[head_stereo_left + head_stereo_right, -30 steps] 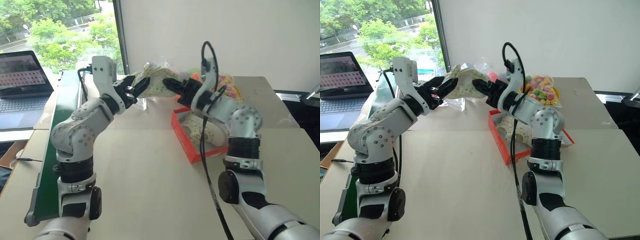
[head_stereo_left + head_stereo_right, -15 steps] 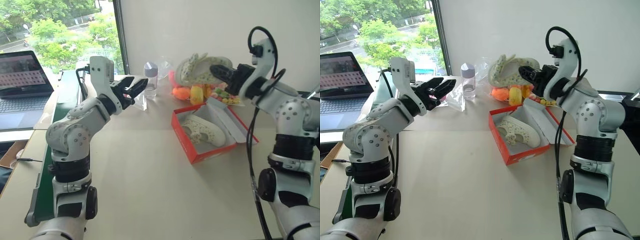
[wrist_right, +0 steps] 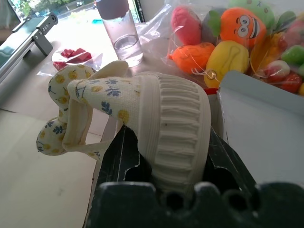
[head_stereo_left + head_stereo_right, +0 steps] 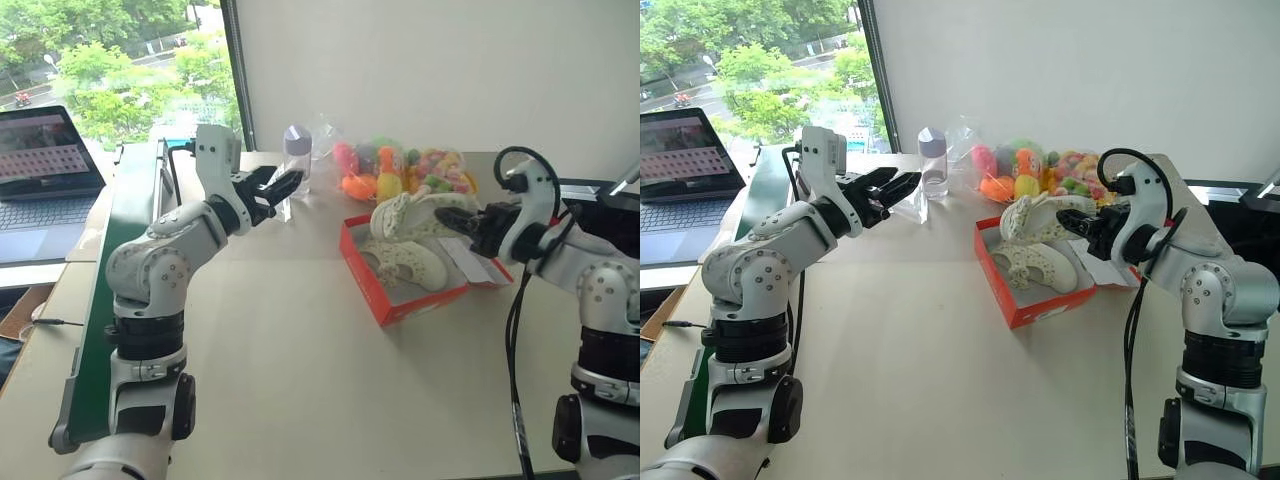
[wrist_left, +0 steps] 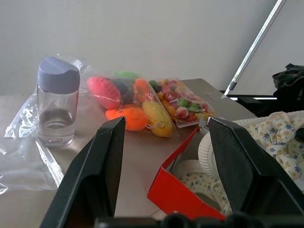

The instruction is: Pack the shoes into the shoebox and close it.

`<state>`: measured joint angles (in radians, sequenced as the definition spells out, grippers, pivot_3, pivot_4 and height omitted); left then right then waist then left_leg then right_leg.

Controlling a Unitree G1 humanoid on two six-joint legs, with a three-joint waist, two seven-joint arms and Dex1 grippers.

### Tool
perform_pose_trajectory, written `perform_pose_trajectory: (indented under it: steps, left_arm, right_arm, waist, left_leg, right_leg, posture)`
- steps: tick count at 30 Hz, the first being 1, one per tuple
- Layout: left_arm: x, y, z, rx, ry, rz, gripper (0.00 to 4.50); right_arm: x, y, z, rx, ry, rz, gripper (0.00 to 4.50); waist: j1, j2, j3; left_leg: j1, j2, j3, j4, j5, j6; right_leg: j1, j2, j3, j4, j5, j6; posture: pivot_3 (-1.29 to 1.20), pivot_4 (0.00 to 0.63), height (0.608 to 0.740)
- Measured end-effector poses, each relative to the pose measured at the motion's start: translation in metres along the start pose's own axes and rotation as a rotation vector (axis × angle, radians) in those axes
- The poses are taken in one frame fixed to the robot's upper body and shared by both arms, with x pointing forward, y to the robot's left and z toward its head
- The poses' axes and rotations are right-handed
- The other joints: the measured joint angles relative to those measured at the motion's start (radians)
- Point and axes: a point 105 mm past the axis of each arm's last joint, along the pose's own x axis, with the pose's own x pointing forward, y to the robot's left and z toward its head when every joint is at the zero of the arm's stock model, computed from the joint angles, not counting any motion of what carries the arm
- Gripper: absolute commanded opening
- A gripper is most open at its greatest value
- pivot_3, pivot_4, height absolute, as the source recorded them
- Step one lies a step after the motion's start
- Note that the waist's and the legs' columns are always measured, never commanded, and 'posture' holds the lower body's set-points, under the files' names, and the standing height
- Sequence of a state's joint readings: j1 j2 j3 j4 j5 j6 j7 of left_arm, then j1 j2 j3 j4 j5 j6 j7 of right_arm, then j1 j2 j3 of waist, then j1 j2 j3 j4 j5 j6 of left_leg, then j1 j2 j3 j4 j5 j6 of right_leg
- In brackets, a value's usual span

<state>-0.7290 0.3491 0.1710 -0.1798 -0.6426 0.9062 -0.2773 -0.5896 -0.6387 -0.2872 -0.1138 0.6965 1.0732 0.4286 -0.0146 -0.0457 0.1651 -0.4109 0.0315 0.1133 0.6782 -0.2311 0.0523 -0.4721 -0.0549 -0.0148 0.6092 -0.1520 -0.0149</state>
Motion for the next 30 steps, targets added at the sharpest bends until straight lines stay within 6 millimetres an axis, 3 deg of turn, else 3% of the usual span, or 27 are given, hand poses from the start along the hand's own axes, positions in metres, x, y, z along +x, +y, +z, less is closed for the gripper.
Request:
perform_pose_trajectory:
  steps: [20,25,30]
  left_arm:
    - [-0.007,0.006,0.003,0.047,0.014,0.033,2.94]
    - [-0.008,0.007,0.002,0.045,0.020,0.034,2.94]
    - [-0.008,0.008,0.000,0.048,0.026,0.038,2.94]
  right_arm:
    - [0.027,0.002,-0.048,0.048,0.072,0.020,0.85]
    - [0.025,-0.001,-0.056,-0.031,0.103,0.004,0.85]
    - [0.015,-0.007,-0.067,-0.265,0.190,-0.033,0.85]
  waist:
    - [0.001,0.000,0.000]
    - [0.002,0.000,0.000]
    - [0.010,0.000,0.000]
  left_leg:
    - [0.000,0.000,0.000,0.000,0.000,0.000]
    - [0.002,0.000,0.000,0.000,0.000,0.000]
    - [0.006,-0.001,0.000,0.000,0.000,0.000]
  right_leg:
    - [0.000,0.000,0.000,0.000,0.000,0.000]
    - [0.002,0.000,0.000,0.000,0.000,0.000]
    - [0.006,-0.001,-0.001,-0.001,-0.001,0.001]
  posture:
    - [0.00,0.150,0.740]
    - [0.00,0.150,0.740]
    - [0.00,0.150,0.740]
